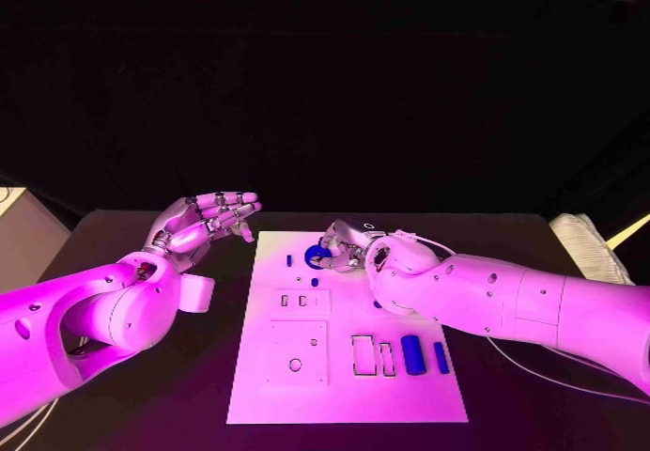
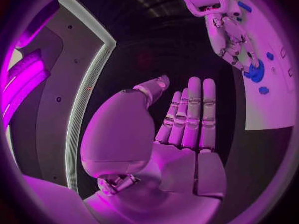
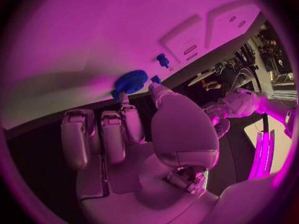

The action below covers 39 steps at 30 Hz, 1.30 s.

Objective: Assemble the parts on the task board

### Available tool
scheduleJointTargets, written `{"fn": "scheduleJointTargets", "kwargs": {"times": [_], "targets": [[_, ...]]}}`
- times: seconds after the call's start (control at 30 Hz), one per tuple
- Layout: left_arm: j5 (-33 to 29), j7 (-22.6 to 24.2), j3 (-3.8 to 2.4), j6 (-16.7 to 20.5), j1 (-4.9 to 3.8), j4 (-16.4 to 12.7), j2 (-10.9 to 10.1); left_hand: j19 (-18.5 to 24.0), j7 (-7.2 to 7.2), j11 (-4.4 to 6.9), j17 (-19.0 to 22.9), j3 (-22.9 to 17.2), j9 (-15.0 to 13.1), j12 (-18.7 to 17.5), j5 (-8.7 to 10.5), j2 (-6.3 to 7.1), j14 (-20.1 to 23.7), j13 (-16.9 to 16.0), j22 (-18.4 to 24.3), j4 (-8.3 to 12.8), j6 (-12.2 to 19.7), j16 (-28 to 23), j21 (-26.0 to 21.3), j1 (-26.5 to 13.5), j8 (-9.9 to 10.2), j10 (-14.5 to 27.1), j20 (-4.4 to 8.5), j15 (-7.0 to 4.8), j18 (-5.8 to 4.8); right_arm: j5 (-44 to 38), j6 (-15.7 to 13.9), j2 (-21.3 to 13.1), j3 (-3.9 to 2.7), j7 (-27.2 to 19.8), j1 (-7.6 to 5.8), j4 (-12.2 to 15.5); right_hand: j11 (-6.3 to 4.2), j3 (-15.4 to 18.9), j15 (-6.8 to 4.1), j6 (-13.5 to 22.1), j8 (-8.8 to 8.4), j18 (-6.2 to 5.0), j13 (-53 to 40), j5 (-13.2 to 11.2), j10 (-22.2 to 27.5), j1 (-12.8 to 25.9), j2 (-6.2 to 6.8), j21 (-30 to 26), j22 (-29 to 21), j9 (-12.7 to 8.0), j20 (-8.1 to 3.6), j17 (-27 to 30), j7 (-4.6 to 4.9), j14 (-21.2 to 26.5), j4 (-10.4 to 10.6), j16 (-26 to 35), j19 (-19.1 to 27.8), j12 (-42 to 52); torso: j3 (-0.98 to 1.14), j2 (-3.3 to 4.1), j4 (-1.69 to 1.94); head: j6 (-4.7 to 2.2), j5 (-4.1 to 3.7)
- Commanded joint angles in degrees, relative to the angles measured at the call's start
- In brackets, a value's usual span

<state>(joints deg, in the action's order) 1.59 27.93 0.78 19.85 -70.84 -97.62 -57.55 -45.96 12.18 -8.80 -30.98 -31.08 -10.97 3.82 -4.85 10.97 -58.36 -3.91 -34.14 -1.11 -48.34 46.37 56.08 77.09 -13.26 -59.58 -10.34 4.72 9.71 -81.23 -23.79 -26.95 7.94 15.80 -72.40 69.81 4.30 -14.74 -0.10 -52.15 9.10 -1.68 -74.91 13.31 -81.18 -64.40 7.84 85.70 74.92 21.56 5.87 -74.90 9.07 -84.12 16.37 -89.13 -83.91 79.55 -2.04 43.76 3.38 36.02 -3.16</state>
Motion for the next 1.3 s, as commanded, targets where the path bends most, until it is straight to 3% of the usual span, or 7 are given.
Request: {"fn": "scheduleJointTargets", "kwargs": {"times": [0.03,0.33,0.6,0.87,1.07,1.2,1.3], "targets": [[-0.1,0.2,-0.04,-1.0,-0.07,-0.1,0.0,0.4,0.04,-0.07,0.1,-0.2,-0.1,0.0,0.39,-0.3,0.3,0.0,-0.1,-0.2,0.3,0.4,0.4,-0.4,0.2,0.3,-0.09,-0.02,0.76,1.9,3.1,-0.4,0.32,-0.8,0.44,0.1,0.02,-0.3,0.29,-0.3,0.15,0.48,-5.6,0.2,-0.4,0.0,-0.61,0.2,11.2,0.1,0.37,-13.2,-0.06,-5.4,0.0,-0.2,-3.5,0.2,0.01,0.01,-0.08,-0.03,0.07],[-0.1,0.3,-0.04,-0.9,-0.07,0.2,-0.2,0.5,0.07,-0.09,0.1,-0.2,-0.1,0.0,0.38,-0.33,0.3,0.0,-0.1,-0.3,0.3,0.4,0.4,-0.4,0.2,0.4,-0.11,0.0,0.76,0.7,-2.1,-4.3,0.28,-1.5,0.4,3.1,-0.08,-1.0,0.17,-0.3,0.07,0.47,-5.5,-0.1,-0.3,-1.1,0.27,0.1,11.2,0.0,0.24,-13.2,-0.12,-5.4,-0.7,-0.2,-3.5,0.1,0.14,-0.1,-0.26,-0.35,0.09],[-0.1,0.2,-0.04,-1.2,-0.06,0.7,0.0,0.5,0.07,-0.1,0.1,-0.2,-0.1,0.0,0.38,-0.35,0.3,0.0,-0.1,-0.3,0.3,0.4,0.4,-0.5,0.2,0.4,-0.12,0.01,0.76,7.3,-6.6,-10.9,-0.05,-9.2,-0.36,8.0,0.1,-3.0,0.3,0.2,-0.41,0.29,-5.3,-1.5,0.1,-4.6,0.79,-0.6,10.7,-0.3,0.31,-12.7,0.12,-5.3,-2.1,0.0,-3.1,-0.3,0.44,-0.52,-0.67,-0.68,0.22],[-0.1,0.2,-0.01,-1.7,-0.01,1.5,0.5,0.6,0.07,-0.11,0.2,-0.2,-0.1,0.0,0.37,-0.34,0.5,0.0,-0.1,-0.3,0.4,0.3,0.4,-0.5,0.3,0.5,-0.14,0.04,0.74,17.2,-2.2,-19.9,-0.19,-17.9,-1.91,13.1,0.14,-6.1,0.35,-0.2,-0.56,0.39,-5.3,-1.7,0.1,-10.3,2.6,-0.3,11.1,-0.5,0.35,-13.4,0.25,-5.5,-5.9,-0.3,-3.3,-0.4,0.98,-1.14,-1.63,-0.91,0.12],[-0.1,0.2,0.01,-2.1,0.02,1.9,0.9,0.6,0.06,-0.11,0.2,-0.2,-0.1,0.0,0.35,-0.36,0.5,0.0,-0.1,-0.3,0.4,0.3,0.4,-0.5,0.3,0.5,-0.15,0.05,0.74,18.5,0.7,-24.5,-0.18,-20.7,-2.2,13.7,0.15,-7.3,0.37,-0.5,-0.64,0.53,-5.4,-1.9,-0.1,-12.5,3.85,0.2,11.5,-0.6,0.38,-14.1,0.29,-5.6,-7.7,-0.5,-3.6,-0.3,1.37,-1.33,-2.21,-0.89,0.1],[-0.1,0.1,0.03,-2.2,0.04,2.1,1.1,0.6,0.06,-0.11,0.2,-0.2,-0.1,0.0,0.35,-0.36,0.5,0.0,-0.1,-0.3,0.4,0.3,0.4,-0.5,0.3,0.5,-0.15,0.05,0.74,17.6,2.2,-26.2,-0.16,-21.4,-2.24,12.9,0.16,-7.6,0.38,-0.6,-0.73,0.58,-5.4,-2.2,0.0,-13.2,4.53,0.4,11.7,-0.7,0.39,-14.4,0.31,-5.7,-8.5,-0.6,-3.7,-0.4,1.59,-1.41,-2.31,-0.62,0.02],[-0.1,0.1,0.04,-2.3,0.06,2.1,1.2,0.6,0.06,-0.11,0.2,-0.2,-0.1,0.0,0.35,-0.36,0.5,0.0,-0.1,-0.3,0.4,0.3,0.4,-0.5,0.3,0.5,-0.15,0.05,0.74,16.5,3.3,-27.0,-0.11,-21.5,-2.21,12.3,0.18,-7.6,0.39,-0.5,-0.76,0.56,-5.3,-2.3,0.0,-13.3,4.73,0.3,11.7,-0.7,0.39,-14.4,0.32,-5.7,-8.6,-0.6,-3.7,-0.4,1.54,-1.36,-2.26,-0.41,-0.09]]}}
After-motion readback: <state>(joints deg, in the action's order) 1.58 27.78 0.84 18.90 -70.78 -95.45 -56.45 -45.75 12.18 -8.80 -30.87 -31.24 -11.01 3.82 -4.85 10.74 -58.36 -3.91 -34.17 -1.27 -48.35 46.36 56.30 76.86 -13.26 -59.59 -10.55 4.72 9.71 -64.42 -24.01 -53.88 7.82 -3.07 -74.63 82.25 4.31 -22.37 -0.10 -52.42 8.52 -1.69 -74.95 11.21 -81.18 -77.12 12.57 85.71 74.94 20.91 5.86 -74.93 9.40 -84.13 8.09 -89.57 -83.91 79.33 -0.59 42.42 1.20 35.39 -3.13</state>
